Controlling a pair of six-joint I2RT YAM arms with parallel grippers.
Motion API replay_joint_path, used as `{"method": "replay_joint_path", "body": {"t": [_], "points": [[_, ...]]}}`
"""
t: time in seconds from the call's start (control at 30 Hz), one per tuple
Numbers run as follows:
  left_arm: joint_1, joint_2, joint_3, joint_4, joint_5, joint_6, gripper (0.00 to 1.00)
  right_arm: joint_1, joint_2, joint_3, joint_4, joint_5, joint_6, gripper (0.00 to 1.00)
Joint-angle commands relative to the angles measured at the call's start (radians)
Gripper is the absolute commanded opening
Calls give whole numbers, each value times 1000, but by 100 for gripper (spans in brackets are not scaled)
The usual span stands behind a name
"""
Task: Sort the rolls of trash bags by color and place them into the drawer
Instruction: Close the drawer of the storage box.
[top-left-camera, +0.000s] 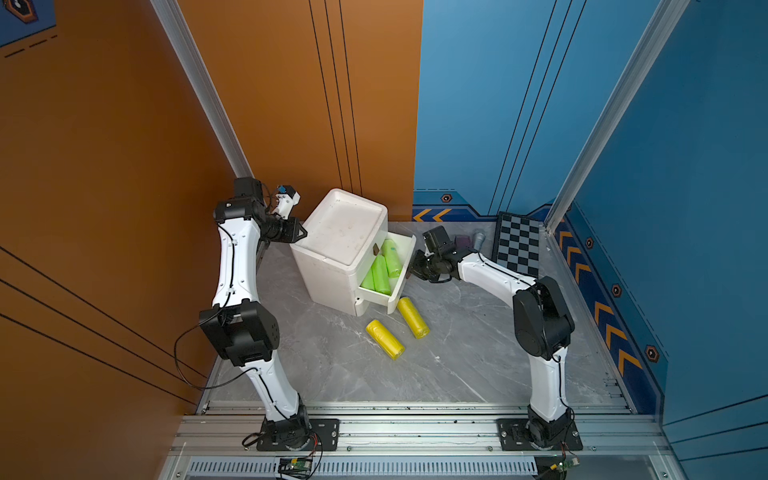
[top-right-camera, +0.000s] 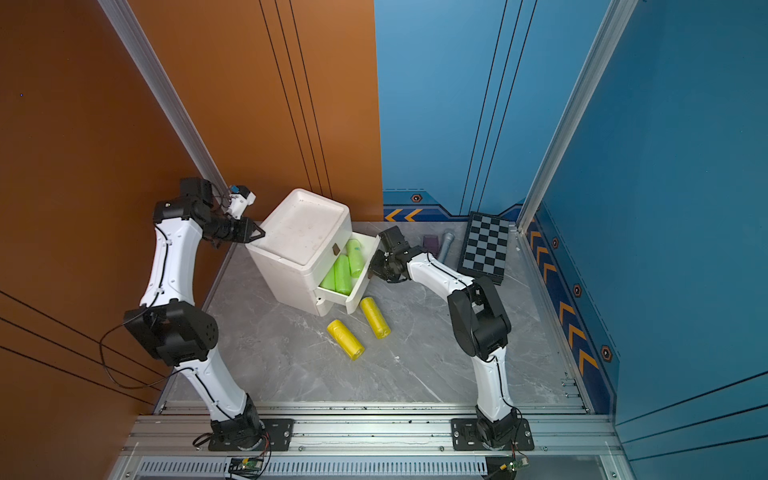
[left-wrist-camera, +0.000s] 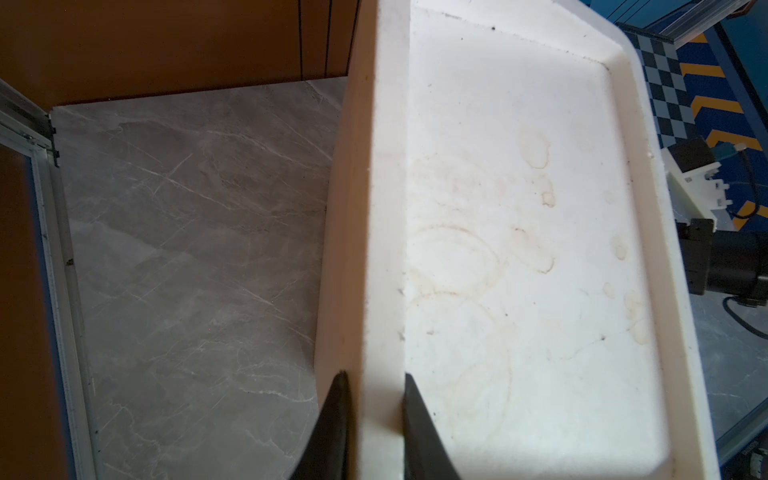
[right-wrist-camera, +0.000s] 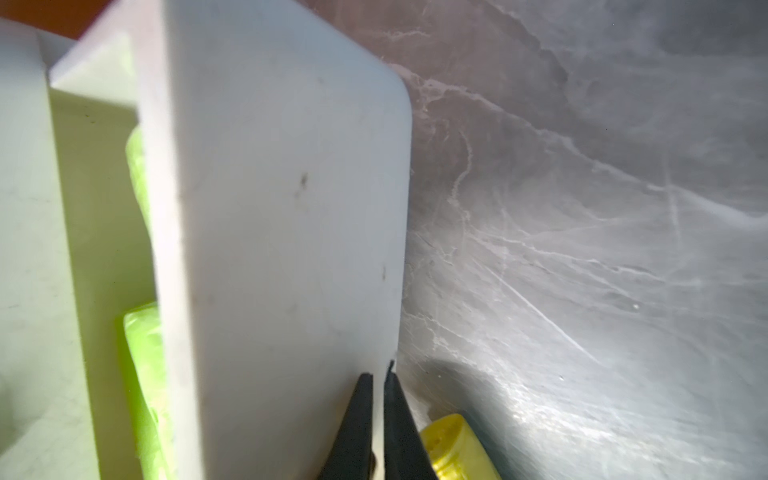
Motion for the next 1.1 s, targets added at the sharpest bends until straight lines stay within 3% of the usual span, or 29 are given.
{"method": "replay_joint_path", "body": {"t": [0.0, 0.37, 0.57, 0.73, 0.9, 1.07], "points": [[-51, -65, 60, 19, 267, -60, 0, 75, 63, 90, 73, -74, 33, 11], [-94, -58, 55, 18, 263, -55, 0, 126, 180, 299, 73, -98, 67, 12], [-99, -62, 47, 18, 239, -49, 0, 123, 197, 327, 73, -112, 75, 14], [-83, -65, 50, 19, 234, -49, 0, 77, 122, 182, 125, -139, 109, 28], [-72, -64, 49, 18, 232, -52, 0, 9, 48, -109, 415, -214, 250, 46], [-65, -63, 48, 18, 231, -55, 0, -26, 74, -282, 767, -275, 402, 54]]}}
